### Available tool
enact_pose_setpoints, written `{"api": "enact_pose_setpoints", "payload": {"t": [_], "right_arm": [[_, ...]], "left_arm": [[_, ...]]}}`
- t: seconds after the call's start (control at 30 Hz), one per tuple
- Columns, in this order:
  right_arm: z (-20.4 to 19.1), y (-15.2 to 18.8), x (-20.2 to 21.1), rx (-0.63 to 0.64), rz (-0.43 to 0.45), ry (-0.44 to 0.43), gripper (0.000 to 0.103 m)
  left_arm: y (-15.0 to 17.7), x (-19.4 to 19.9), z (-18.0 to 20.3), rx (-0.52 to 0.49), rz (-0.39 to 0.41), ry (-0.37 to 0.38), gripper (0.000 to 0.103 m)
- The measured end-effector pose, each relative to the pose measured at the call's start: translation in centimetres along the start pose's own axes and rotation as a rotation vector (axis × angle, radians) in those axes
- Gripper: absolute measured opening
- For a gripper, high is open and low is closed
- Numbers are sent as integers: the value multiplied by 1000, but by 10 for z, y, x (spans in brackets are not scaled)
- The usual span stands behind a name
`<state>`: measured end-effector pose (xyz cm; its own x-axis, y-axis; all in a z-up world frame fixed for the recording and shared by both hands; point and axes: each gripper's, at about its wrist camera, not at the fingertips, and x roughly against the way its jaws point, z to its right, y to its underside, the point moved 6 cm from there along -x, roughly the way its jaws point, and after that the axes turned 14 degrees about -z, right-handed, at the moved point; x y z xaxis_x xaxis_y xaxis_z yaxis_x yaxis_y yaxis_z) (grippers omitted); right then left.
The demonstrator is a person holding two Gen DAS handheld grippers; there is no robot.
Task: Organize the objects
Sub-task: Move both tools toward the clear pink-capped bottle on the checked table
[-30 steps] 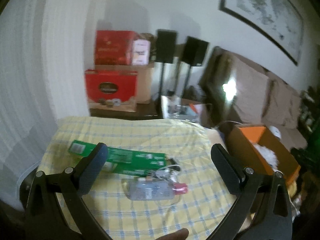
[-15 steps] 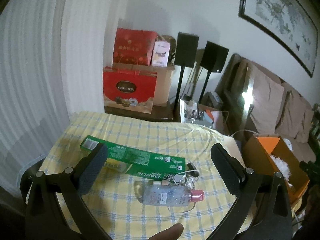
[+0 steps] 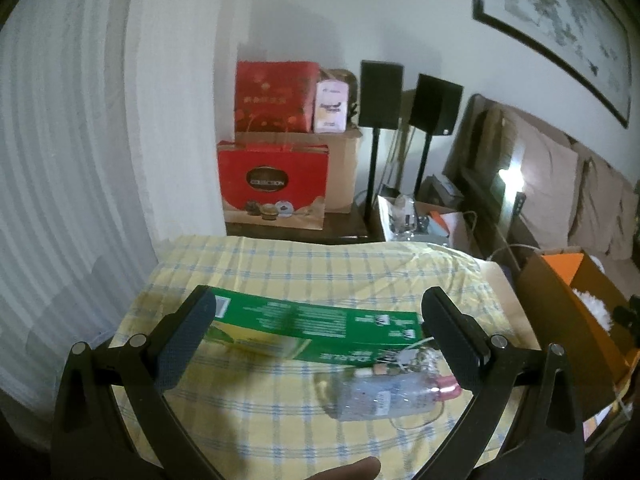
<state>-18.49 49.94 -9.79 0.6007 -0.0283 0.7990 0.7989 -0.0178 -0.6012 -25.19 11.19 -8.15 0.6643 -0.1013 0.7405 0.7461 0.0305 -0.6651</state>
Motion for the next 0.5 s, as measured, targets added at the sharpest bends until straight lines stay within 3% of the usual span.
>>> {"api": "enact_pose_setpoints", "payload": {"t": [0.17,0.3,0.5], "right_arm": [[-21,2,-14,24,-17,-42,102],[-39,4,-14,52,-17,-30,102],[-71,5,-22,62,-5,-103,102]], "left_arm": [[-3,-8,-36,49,26,-16,103],[-3,-25,-75,119,-32,-110,103],[13,-47,-119,267,-111,-23,103]]}}
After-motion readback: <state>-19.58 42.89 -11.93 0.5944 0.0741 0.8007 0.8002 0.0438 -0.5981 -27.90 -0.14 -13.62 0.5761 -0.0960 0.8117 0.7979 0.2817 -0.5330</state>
